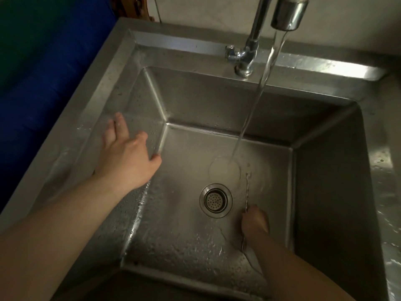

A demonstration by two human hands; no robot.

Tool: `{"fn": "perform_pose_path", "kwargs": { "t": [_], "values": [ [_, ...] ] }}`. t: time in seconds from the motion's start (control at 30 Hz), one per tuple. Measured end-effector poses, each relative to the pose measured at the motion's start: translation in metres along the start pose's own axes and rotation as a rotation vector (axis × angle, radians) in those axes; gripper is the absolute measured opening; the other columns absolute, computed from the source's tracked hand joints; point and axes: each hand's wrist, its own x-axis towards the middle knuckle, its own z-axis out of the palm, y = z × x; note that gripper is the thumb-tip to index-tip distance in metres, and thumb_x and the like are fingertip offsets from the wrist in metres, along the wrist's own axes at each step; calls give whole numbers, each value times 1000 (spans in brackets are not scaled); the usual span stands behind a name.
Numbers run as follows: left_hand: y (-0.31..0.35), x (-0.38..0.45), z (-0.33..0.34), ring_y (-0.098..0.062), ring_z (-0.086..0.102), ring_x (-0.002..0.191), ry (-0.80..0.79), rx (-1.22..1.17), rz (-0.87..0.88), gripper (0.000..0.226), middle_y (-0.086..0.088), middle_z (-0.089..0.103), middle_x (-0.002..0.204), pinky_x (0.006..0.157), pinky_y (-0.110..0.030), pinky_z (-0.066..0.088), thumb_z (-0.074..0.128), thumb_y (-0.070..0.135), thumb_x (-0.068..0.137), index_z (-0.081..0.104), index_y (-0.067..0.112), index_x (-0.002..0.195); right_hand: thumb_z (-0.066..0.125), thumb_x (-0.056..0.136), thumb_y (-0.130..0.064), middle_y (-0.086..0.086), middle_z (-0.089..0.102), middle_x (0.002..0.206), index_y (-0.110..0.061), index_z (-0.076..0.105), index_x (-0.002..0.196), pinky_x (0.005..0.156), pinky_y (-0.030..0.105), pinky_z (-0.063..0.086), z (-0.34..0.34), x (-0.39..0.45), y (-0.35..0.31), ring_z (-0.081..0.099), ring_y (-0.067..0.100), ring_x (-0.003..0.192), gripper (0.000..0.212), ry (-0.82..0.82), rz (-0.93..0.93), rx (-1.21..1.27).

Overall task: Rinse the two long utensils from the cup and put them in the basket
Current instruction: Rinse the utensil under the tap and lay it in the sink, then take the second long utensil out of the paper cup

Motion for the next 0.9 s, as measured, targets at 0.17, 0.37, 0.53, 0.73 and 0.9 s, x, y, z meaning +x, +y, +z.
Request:
{"fn": "perform_pose_path", "kwargs": {
  "t": [0.17,0.37,0.53,0.73,0.9],
  "values": [
    [3,-3,-6,-42,5,143,-7,-63,-16,65,-26,1,158,113,-48,13,56,49,80,42,19,136,50,97,-16,18,68,109,-4,62,105,72,28,45,-5,-7,2,65,33,101,18,22,-33,39],
    [-11,-22,-35,-34,21,141,64,-317,35,65,-13,20,157,112,-43,22,61,37,84,36,17,141,54,93,-22,6,64,76,-12,64,83,64,28,43,-18,-48,-3,65,29,81,17,53,-144,209],
    [-41,-62,-82,-25,44,124,236,-410,171,56,-7,50,137,98,-31,33,58,39,84,43,17,133,54,90,-25,7,68,76,-17,64,82,68,35,52,-32,-113,-42,64,29,75,16,79,-302,298],
    [-113,-117,-159,-23,56,102,456,-445,212,42,-3,62,118,88,-30,40,60,29,85,54,11,123,64,89,-19,-1,69,67,-23,66,82,66,35,55,-28,-231,-134,69,16,65,8,85,-632,507],
    [-207,-173,-210,-16,54,87,591,-393,115,34,4,63,108,73,-20,33,60,24,85,58,14,118,65,89,-20,-5,69,66,-30,63,82,62,21,50,-15,-327,-208,66,5,61,12,54,-910,584]
  ]
}}
